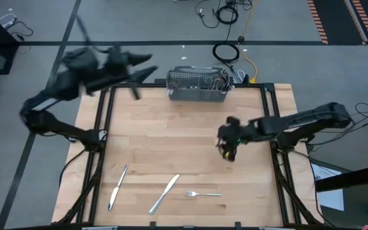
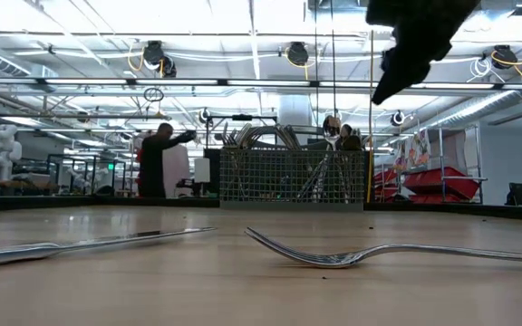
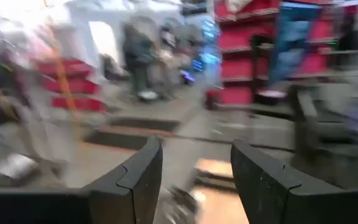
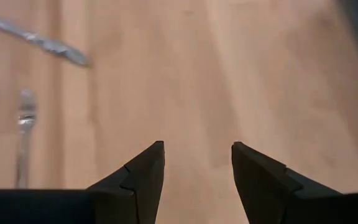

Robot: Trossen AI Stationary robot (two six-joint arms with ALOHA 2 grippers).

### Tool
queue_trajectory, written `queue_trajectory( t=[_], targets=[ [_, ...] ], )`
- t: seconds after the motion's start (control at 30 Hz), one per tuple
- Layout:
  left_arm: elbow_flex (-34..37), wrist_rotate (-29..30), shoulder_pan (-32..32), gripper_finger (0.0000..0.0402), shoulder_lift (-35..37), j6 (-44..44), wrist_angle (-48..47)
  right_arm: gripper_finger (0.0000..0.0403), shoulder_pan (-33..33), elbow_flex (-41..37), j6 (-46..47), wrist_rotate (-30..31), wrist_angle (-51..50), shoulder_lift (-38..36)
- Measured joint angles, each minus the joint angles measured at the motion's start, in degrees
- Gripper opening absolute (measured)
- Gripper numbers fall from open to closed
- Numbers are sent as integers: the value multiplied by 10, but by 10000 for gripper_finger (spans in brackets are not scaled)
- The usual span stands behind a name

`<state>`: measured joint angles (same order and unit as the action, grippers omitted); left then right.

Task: Sort silverware
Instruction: Put the silver fork into the silverware organizer

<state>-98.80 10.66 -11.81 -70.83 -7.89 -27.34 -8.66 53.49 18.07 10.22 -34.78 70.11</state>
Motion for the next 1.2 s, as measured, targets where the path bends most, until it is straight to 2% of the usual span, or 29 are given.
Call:
queue_trajectory(
  t=[0.2,0.3,0.4,0.63,0.87,1.1,1.2],
  targets=[
    [0,-141,63,191,84,134,-158,173,-78,0,36,0,153,95],
    [1,-179,110,191,104,189,-213,173,-113,5,73,2,207,144],
    [1,-182,161,191,117,224,-231,173,-148,24,109,2,212,198],
    [8,-163,233,191,115,224,-246,173,-216,112,129,1,192,322],
    [36,-160,252,191,113,221,-247,173,-245,209,140,21,151,433],
    [38,-158,254,191,114,220,-247,167,-249,222,229,30,128,491],
    [38,-157,254,191,113,220,-247,146,-249,224,278,34,104,506]
  ],
)
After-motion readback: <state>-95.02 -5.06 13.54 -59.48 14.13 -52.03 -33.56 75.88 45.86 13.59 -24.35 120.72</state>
